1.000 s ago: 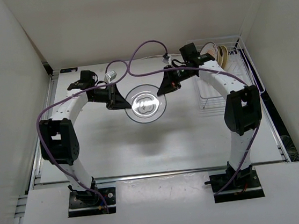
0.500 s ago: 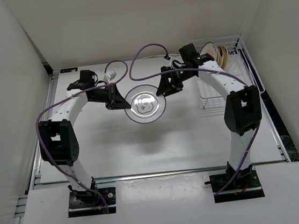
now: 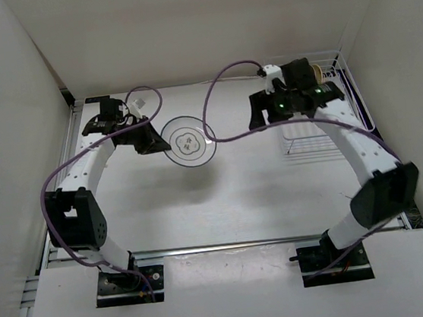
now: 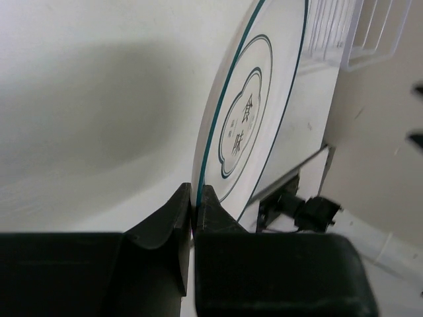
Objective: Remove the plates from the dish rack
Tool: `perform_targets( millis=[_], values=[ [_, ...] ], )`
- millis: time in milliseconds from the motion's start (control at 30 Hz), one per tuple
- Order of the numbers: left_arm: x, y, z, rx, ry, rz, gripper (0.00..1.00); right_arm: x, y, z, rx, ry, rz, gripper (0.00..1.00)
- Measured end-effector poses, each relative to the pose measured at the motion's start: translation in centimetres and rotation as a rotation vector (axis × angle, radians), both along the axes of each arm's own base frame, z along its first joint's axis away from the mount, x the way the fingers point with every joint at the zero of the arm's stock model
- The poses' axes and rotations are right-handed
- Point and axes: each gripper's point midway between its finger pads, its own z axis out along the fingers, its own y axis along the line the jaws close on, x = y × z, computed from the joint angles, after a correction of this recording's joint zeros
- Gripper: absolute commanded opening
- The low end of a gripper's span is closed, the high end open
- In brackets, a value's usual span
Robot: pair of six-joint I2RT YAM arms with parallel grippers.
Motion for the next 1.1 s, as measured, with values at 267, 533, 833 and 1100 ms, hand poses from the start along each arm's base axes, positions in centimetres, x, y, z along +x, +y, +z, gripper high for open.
perform_targets(
  millis=[267, 533, 833, 1100],
  values=[
    [10.3, 7.1, 1.8, -0.052, -0.032, 0.239, 0.11, -7.5, -11.1, -0.1, -0.05, -0.026, -0.194, 0.81],
    [17.3, 13.9, -0.7, -0.11, -0.032, 0.357, 0.11, -10.4, -20.0, -1.0, -0.212, -0.077, -0.31, 0.82],
    [19.7, 23.2, -7.9, -0.167, 0.051, 0.503, 0.11, -9.5, -23.0, -2.1, -0.242, 0.011, -0.317, 0.82],
    [18.9, 24.4, -15.2, -0.213, 0.179, 0.516, 0.12, -9.3, -22.2, -2.9, -0.184, 0.056, -0.304, 0.82]
  ],
)
